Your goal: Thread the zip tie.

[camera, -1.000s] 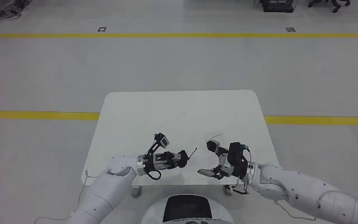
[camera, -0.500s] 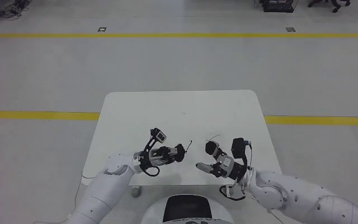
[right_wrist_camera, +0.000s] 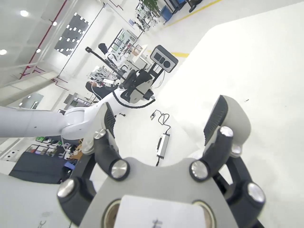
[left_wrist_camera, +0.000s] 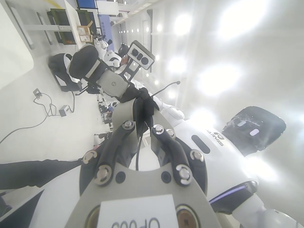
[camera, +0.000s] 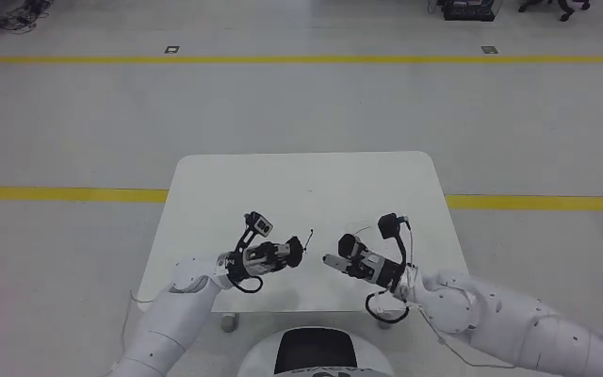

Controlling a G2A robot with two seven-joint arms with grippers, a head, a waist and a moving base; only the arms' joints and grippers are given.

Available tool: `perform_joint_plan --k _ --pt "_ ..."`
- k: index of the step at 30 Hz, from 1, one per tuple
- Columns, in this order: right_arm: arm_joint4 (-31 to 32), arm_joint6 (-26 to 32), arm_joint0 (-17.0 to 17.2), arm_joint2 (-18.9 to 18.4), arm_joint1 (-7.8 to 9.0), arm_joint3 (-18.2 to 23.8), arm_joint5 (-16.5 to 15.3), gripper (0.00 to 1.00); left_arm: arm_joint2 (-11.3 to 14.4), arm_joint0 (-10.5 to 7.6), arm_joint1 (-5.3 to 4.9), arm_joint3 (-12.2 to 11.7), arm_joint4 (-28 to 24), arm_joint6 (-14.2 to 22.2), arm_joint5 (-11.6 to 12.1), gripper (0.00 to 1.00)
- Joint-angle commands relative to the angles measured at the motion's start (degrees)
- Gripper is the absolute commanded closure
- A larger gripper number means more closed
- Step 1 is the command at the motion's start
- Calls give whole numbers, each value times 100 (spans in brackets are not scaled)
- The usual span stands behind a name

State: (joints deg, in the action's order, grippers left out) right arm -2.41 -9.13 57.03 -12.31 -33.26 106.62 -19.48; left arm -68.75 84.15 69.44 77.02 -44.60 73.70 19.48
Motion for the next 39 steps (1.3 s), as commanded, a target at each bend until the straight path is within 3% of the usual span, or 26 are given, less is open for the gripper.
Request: perform_joint_plan --k 1,6,10,14,17,21,24,25,34,36,39 --pt "-411 583 21 -223 -13 -17 0 0 -84 26 6 -13 -7 39 0 100" --pt "-1696 2523 301 -1241 -120 -226 0 0 -249 92 22 -21 -21 134 0 100" --pt "-2781 4428 879 -2504 -367 -589 0 0 -319 127 41 -16 -14 178 0 100" --pt "-3572 6377 1676 -3965 -846 -1145 0 0 -354 140 68 -24 -25 208 0 100" --pt "-3924 7495 2098 -4787 -1249 -1525 0 0 -359 131 90 -35 -41 240 0 100" --pt "-4114 8802 2497 -5763 -1934 -2066 0 0 -299 113 133 -58 -4 287 0 100" --pt "-3666 8877 2632 -6028 -2353 -2109 0 0 -239 100 168 -76 52 282 0 100" --pt "-3603 8877 2638 -6045 -2386 -2108 0 0 -235 87 176 -69 118 269 0 100" --pt "-3603 8877 2638 -6045 -2386 -2108 0 0 -229 89 177 -69 108 225 -13 100" --pt "-3656 8786 2659 -6010 -2396 -2069 24 0 -140 101 189 -13 80 63 -11 100" --pt "-3759 8754 2616 -5849 -2431 -2287 116 0 132 89 235 38 -53 131 0 100"
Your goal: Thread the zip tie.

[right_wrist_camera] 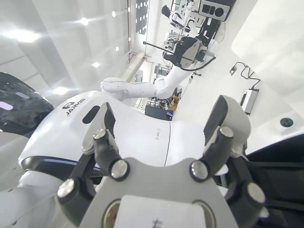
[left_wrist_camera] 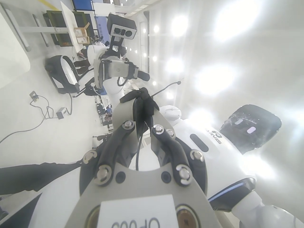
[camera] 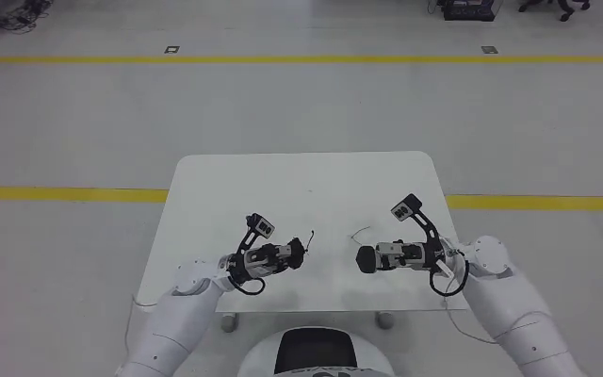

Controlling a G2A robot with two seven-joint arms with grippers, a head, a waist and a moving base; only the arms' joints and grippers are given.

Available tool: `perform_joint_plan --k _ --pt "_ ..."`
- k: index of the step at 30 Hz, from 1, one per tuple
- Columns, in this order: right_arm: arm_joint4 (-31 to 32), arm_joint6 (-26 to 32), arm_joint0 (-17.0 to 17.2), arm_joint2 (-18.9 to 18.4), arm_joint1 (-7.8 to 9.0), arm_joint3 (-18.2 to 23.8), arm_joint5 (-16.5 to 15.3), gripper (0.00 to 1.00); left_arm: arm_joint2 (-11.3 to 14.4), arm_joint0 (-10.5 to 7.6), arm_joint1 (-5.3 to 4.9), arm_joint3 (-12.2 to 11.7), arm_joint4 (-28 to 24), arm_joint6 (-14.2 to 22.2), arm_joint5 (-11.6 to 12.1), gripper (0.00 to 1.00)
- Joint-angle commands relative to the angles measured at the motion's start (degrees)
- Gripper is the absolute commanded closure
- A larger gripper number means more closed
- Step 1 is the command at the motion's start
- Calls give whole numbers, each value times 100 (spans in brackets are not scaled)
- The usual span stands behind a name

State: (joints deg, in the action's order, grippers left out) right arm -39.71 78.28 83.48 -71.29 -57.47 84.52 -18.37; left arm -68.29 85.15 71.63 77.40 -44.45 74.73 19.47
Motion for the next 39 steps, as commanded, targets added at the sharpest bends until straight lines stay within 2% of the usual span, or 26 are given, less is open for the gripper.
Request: perform_joint_plan --k 1,5,8,9,16,20,24,28,29,30,32,33,35,39 --pt "-193 88 -44 122 -30 -165 14 0 167 -30 34 -3 -98 61 1 100" --pt "-617 137 -212 495 -103 -568 -16 0 479 -145 148 -136 -194 29 1 100" --pt "-744 137 -351 814 -118 -679 -34 0 642 -228 238 -263 -287 36 1 100" --pt "-744 137 -351 814 -118 -679 -34 0 653 -266 270 -312 -226 -33 1 100" --pt "-744 137 -351 814 -118 -679 -34 0 653 -266 270 -312 -226 -33 1 100" --pt "-1121 -18 -297 849 -163 -694 63 0 754 -222 288 -265 -402 -212 1 100" --pt "-1570 137 -324 943 -228 -922 106 0 772 -205 359 -250 -651 -159 1 100" --pt "-1994 137 -381 1151 -296 -1074 266 0 720 -216 465 -300 -678 -74 1 100" --pt "-2109 137 -420 1240 -315 -1099 355 4 690 -212 504 -312 -707 -34 1 100" --pt "-2134 137 -458 1306 -325 -1118 385 17 666 -210 533 -336 -711 -8 1 100" --pt "-2156 137 -526 1418 -342 -1177 391 31 621 -203 591 -372 -693 38 1 100" --pt "-2180 137 -568 1486 -351 -1205 395 35 593 -194 630 -393 -702 82 1 100" --pt "-2216 137 -627 1582 -363 -1245 400 51 558 -185 687 -440 -714 146 1 100" --pt "-2259 137 -761 1797 -383 -1322 407 58 487 -183 800 -566 -699 261 1 100"
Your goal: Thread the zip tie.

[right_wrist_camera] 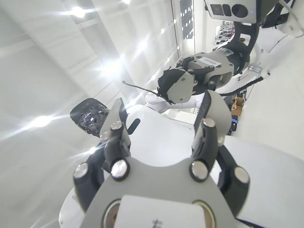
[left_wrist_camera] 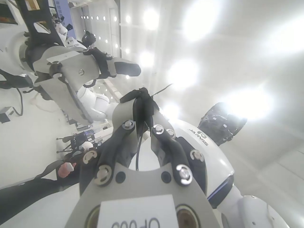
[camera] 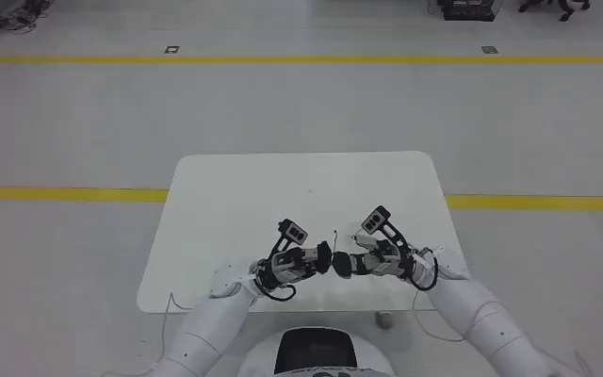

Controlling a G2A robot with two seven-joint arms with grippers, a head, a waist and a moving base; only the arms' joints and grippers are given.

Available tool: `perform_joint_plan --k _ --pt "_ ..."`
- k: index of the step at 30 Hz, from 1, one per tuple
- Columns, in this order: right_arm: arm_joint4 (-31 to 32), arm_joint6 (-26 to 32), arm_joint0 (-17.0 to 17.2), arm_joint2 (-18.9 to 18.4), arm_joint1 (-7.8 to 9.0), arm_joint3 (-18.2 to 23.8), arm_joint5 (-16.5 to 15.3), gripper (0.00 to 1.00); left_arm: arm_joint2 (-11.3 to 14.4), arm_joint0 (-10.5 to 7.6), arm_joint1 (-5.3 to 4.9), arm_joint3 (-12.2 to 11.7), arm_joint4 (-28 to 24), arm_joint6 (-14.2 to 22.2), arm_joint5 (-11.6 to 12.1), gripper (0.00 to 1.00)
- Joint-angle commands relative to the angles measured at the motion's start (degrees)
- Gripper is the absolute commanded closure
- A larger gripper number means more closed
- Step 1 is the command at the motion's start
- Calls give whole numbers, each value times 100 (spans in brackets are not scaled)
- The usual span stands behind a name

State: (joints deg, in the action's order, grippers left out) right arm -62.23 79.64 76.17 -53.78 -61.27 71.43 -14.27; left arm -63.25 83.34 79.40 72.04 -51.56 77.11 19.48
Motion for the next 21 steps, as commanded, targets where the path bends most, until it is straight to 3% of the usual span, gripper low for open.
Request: perform_joint_plan --k 1,11,21 --pt "-17 0 -54 85 -6 -28 -14 60 -34 0 45 -56 13 40 0 100" --pt "-127 0 -186 343 37 -41 -201 71 -199 4 232 -310 -210 251 0 100" --pt "-240 0 -258 488 115 -34 -303 78 -111 -69 315 -580 -453 253 0 100"
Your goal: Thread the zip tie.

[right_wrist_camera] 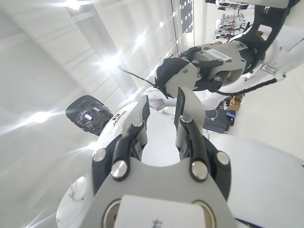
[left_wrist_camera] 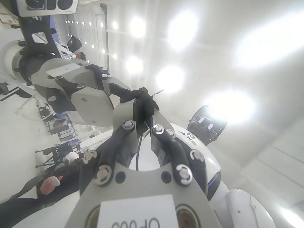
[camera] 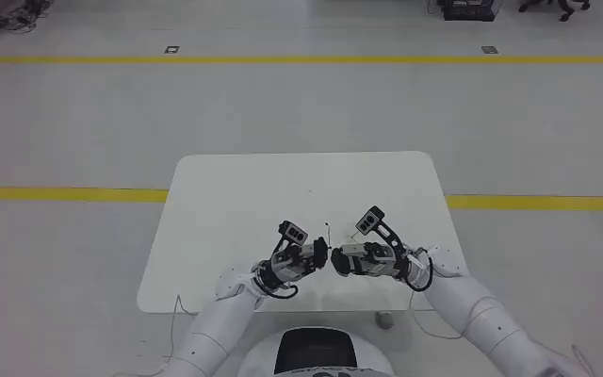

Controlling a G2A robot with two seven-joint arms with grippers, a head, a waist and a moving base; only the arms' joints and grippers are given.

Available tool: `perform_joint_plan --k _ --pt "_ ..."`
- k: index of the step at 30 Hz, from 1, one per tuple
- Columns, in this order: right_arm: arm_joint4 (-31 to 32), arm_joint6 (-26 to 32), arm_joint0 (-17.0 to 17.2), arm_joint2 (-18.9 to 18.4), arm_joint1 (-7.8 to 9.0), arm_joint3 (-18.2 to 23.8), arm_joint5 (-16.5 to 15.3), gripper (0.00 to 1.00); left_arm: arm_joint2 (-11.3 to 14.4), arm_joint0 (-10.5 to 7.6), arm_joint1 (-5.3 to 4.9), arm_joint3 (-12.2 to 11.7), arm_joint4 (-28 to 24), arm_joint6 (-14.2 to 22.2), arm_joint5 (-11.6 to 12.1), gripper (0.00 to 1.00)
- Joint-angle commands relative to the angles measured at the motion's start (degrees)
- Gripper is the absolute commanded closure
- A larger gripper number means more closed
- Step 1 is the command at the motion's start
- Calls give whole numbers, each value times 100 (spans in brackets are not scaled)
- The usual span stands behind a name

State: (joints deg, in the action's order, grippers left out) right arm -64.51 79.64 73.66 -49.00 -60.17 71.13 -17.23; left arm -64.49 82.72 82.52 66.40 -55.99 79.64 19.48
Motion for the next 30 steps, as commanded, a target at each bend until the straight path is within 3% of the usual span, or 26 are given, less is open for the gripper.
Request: perform_joint_plan --k 1,16,24,30 --pt "-24 0 -15 22 11 -8 -14 78 26 -13 6 -26 -20 0 0 100" --pt "-165 0 -148 196 56 -88 -69 85 180 -63 -14 -50 -111 0 0 100" --pt "-221 0 -205 289 60 -145 -96 85 343 -66 -79 39 -172 0 0 100" --pt "-265 0 -220 326 69 -164 -149 91 420 -86 -132 55 -227 0 0 100"
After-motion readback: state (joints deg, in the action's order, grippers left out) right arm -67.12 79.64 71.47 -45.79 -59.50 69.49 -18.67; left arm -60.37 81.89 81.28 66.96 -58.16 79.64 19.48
